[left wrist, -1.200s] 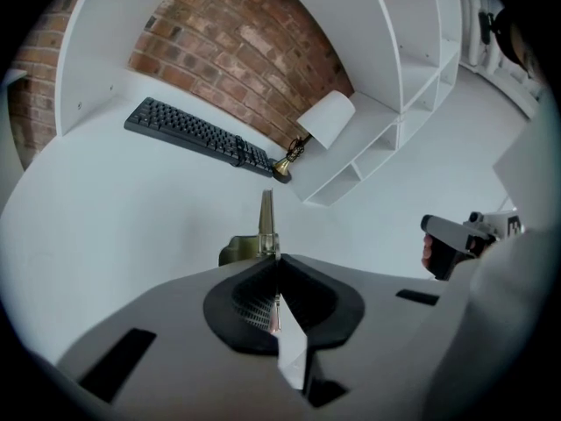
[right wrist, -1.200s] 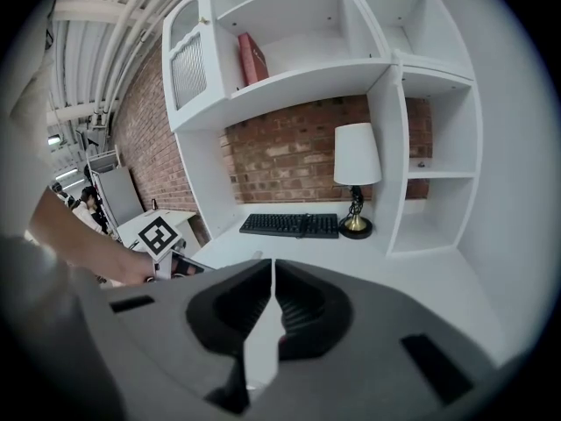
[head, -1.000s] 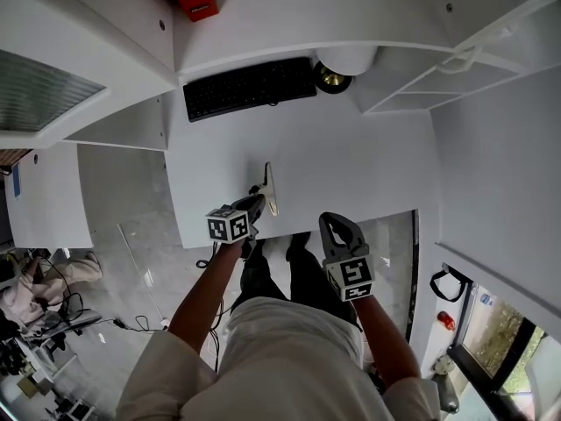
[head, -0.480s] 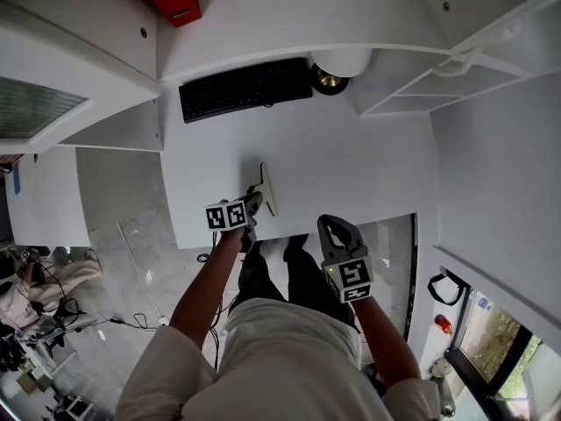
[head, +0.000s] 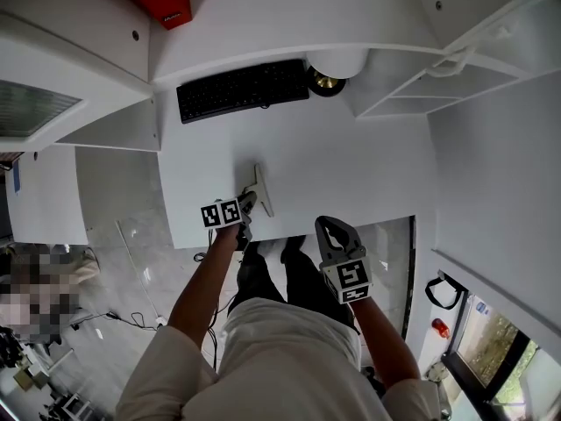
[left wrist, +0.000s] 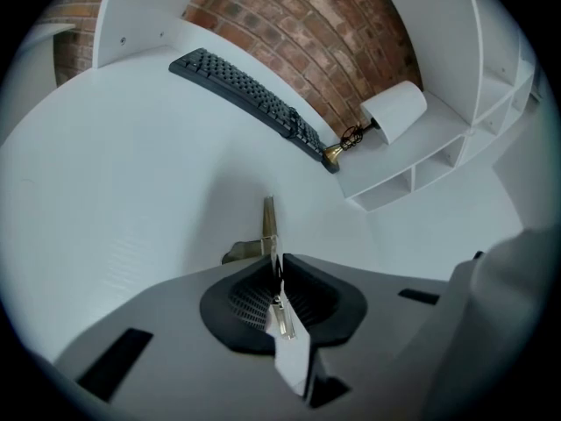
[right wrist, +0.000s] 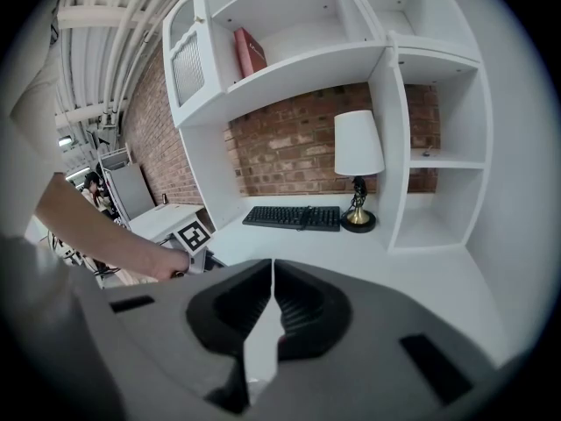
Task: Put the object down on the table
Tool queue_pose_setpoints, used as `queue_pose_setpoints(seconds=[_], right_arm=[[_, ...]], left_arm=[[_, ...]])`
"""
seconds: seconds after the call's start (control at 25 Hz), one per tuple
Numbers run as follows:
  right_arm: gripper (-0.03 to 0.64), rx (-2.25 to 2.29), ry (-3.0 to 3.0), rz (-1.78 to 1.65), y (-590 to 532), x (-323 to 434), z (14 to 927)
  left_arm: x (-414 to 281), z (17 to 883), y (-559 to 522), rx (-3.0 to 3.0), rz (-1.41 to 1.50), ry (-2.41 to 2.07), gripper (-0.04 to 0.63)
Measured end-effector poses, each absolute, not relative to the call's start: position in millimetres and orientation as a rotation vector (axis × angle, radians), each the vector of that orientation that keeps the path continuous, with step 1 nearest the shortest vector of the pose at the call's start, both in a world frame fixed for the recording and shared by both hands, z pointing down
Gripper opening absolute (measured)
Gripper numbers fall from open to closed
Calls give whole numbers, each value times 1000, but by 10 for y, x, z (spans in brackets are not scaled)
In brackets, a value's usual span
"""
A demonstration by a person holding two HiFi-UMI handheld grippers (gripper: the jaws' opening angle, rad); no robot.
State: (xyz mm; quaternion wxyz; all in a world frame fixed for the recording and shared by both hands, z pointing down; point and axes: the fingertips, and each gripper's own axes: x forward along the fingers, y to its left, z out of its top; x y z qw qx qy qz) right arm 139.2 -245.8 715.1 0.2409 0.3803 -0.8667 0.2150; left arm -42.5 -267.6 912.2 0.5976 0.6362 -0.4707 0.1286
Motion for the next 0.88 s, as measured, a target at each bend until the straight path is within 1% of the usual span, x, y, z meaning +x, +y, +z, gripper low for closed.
queue_pose_setpoints(seconds=[0.12, 0.16, 0.36, 0.44, 0.88], right_arm=[[2, 1019, -2383, 580, -2452, 1385, 7145], [2, 1012, -2387, 577, -2453, 1380, 7136], [2, 984, -2404, 561, -2448, 1373, 7095], [2, 974, -2412, 554, -2440, 1363, 7061], [2, 920, -2480, 511, -2477, 1259, 6792]], left_arm=[[-441, 9139, -2639, 1469, 307, -1113, 32], [-440, 9144, -2629, 1469, 309, -1118, 45], [-473, 9139, -2617, 1499, 334, -1163, 156], [-487, 9092, -2613, 1522, 348, -1179, 174], [-627, 8538, -2497, 1653, 387, -1252, 173]])
